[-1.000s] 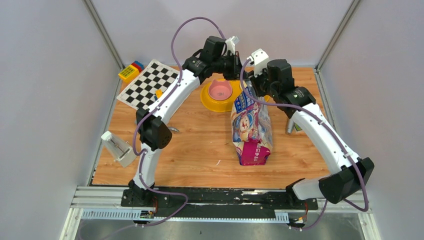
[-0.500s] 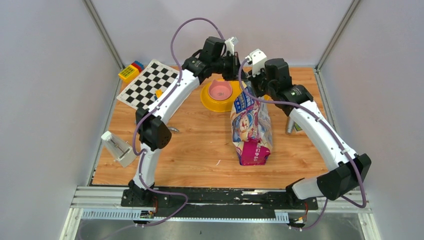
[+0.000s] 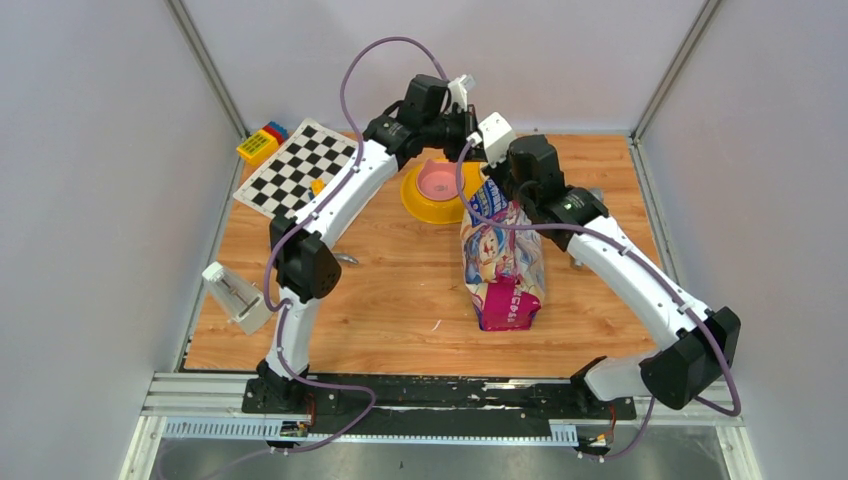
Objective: Serve the pet food
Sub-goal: Open the pet food bag at the center of the board.
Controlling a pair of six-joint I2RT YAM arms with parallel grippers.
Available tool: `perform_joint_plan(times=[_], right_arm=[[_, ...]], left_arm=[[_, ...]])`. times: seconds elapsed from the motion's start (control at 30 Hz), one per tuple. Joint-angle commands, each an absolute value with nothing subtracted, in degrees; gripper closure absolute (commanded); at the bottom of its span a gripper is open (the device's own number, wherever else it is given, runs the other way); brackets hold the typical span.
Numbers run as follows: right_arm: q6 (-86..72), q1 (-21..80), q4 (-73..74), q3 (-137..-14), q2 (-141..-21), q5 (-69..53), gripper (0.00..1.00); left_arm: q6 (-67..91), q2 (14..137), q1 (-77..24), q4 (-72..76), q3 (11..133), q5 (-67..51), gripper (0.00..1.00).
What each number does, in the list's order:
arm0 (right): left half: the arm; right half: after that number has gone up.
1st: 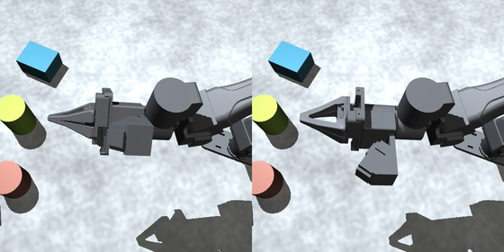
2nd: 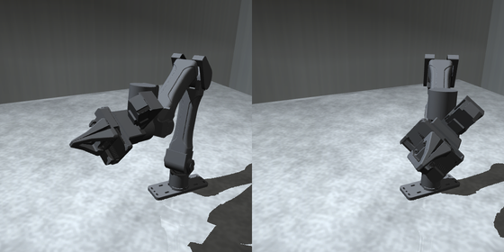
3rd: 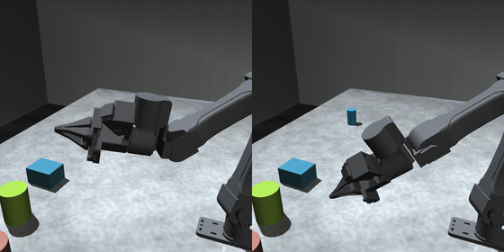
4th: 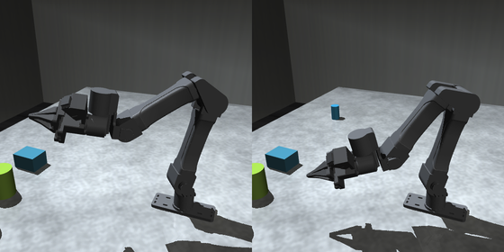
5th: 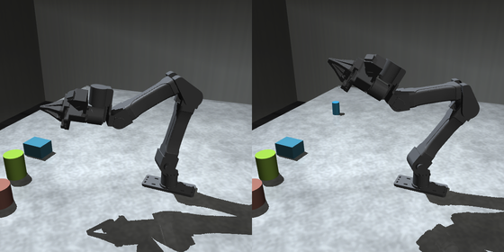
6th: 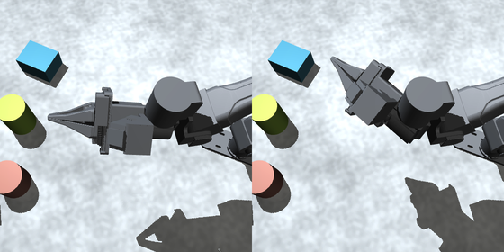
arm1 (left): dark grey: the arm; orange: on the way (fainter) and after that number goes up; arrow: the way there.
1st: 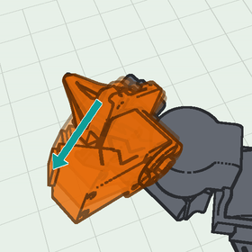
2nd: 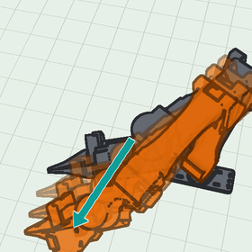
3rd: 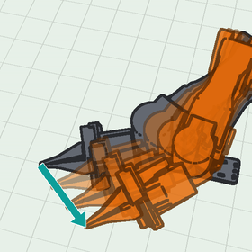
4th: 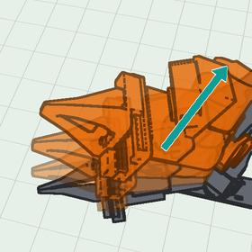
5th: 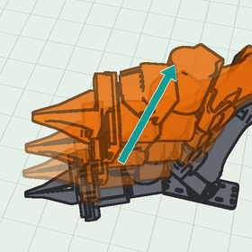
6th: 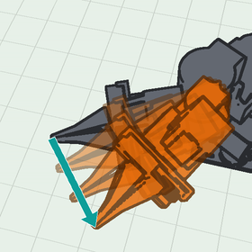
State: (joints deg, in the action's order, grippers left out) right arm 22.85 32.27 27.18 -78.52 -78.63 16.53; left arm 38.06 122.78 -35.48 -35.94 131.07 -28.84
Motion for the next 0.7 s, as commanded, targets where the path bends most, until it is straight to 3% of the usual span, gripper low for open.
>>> perform_joint_plan(times=[0.0, 0.67], right_arm=[[26.7, 32.1, 21.0, -76.8, -78.3, 25.1, 1.00], [23.1, 31.9, 21.5, -80.9, -81.4, 27.9, 1.00]], left_arm=[[37.1, 117.6, -35.6, -36.4, 129.8, -31.4, 1.00], [37.0, 115.5, -36.3, -35.0, 124.5, -36.1, 1.00]])
